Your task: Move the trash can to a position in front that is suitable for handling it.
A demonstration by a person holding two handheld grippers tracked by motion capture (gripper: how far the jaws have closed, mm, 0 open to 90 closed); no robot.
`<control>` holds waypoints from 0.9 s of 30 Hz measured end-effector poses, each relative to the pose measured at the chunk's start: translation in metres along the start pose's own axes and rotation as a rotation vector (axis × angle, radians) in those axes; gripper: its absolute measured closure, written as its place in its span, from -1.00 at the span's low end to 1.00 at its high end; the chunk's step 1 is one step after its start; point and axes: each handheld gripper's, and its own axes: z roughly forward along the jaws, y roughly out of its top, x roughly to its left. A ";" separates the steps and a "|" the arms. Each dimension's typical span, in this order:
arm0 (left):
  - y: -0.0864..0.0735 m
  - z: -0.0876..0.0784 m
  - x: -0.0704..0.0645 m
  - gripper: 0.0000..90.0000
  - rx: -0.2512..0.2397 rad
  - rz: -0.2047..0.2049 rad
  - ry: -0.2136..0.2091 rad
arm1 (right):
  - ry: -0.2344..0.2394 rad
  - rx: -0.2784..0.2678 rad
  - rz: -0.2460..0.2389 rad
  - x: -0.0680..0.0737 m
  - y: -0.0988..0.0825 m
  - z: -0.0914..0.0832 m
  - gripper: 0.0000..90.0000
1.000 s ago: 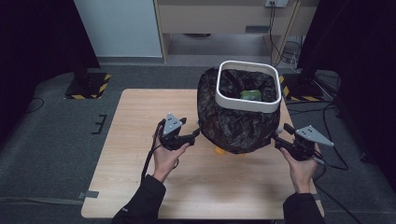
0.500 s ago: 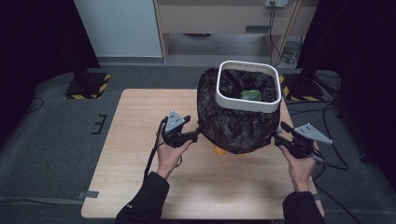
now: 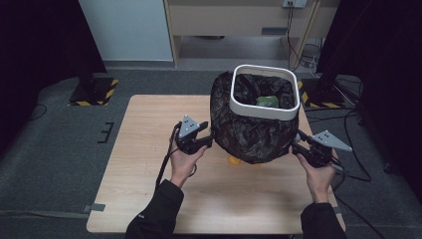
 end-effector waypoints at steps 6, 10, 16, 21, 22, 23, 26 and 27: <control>0.001 0.000 -0.003 0.40 0.003 0.006 -0.025 | 0.005 -0.002 0.003 0.000 0.000 0.000 0.24; 0.002 -0.001 -0.003 0.43 0.008 0.006 -0.033 | 0.005 -0.004 0.009 0.001 0.000 0.000 0.26; 0.003 -0.005 -0.005 0.48 0.005 0.006 -0.032 | 0.003 0.001 0.010 0.002 0.000 -0.001 0.31; 0.005 -0.007 -0.007 0.49 -0.010 0.010 -0.024 | 0.005 0.002 0.009 0.003 0.001 -0.002 0.37; 0.005 -0.007 -0.007 0.49 -0.010 0.010 -0.024 | 0.004 0.005 -0.001 0.002 0.001 -0.003 0.39; 0.005 -0.008 -0.008 0.49 -0.010 0.007 -0.021 | 0.005 0.004 0.002 0.003 0.002 -0.003 0.40; 0.005 -0.008 -0.009 0.49 -0.010 0.004 -0.013 | 0.008 0.007 -0.001 0.004 0.002 -0.004 0.40; 0.005 -0.009 -0.009 0.49 -0.009 0.004 -0.012 | 0.008 0.006 -0.003 0.004 0.002 -0.003 0.40</control>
